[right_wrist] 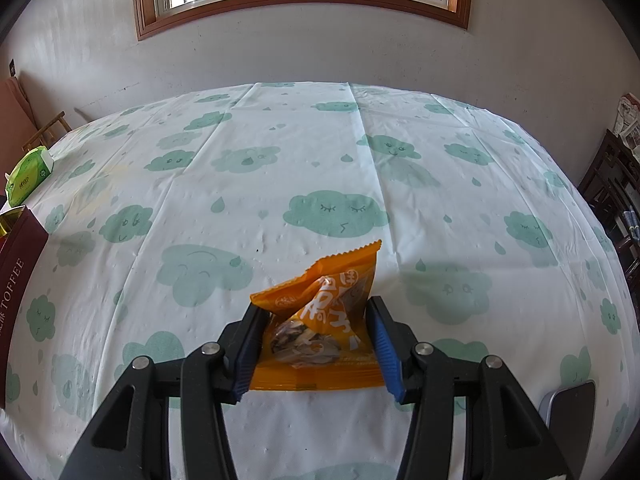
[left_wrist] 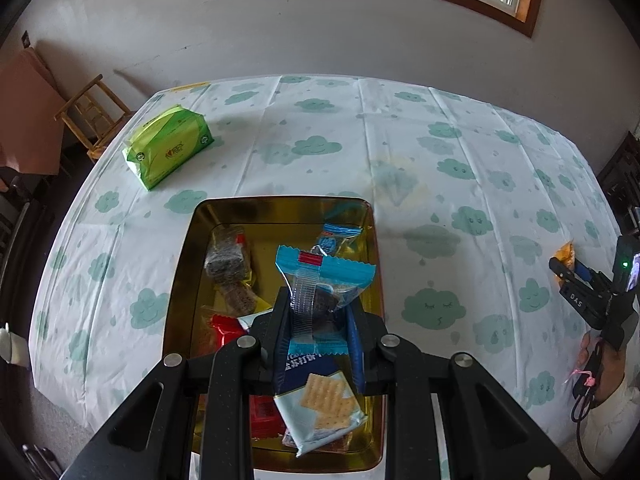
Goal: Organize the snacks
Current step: 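Carry the blue candy into the tin and open the left tool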
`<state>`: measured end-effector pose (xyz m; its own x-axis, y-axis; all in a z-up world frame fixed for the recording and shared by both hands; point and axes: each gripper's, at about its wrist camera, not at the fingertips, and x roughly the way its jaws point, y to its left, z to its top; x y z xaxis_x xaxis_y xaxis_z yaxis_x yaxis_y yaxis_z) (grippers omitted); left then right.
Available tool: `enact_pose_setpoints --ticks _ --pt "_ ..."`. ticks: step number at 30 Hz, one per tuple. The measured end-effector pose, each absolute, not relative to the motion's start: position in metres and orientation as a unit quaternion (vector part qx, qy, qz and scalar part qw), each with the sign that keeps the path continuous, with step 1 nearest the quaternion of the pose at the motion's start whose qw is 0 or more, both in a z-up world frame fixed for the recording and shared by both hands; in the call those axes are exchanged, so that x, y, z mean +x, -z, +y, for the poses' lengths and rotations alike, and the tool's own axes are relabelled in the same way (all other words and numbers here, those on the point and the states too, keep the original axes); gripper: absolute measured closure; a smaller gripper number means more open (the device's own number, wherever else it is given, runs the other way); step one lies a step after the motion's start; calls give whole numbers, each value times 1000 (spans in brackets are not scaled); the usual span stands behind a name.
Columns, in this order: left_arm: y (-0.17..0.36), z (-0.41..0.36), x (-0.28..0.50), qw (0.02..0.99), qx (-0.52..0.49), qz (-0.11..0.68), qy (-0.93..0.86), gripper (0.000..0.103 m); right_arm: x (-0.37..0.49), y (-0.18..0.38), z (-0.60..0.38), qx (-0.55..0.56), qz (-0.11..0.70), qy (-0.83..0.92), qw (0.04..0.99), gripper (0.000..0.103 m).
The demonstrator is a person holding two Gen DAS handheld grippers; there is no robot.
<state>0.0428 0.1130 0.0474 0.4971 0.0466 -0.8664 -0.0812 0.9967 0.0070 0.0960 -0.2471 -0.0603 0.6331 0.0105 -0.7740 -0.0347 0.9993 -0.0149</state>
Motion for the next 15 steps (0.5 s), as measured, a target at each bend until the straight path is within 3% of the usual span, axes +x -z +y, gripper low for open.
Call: enact_pose_setpoints --ticks 15 --pt "-53 162 44 866 -27 491 -88 81 96 60 -247 -15 428 -12 904 51"
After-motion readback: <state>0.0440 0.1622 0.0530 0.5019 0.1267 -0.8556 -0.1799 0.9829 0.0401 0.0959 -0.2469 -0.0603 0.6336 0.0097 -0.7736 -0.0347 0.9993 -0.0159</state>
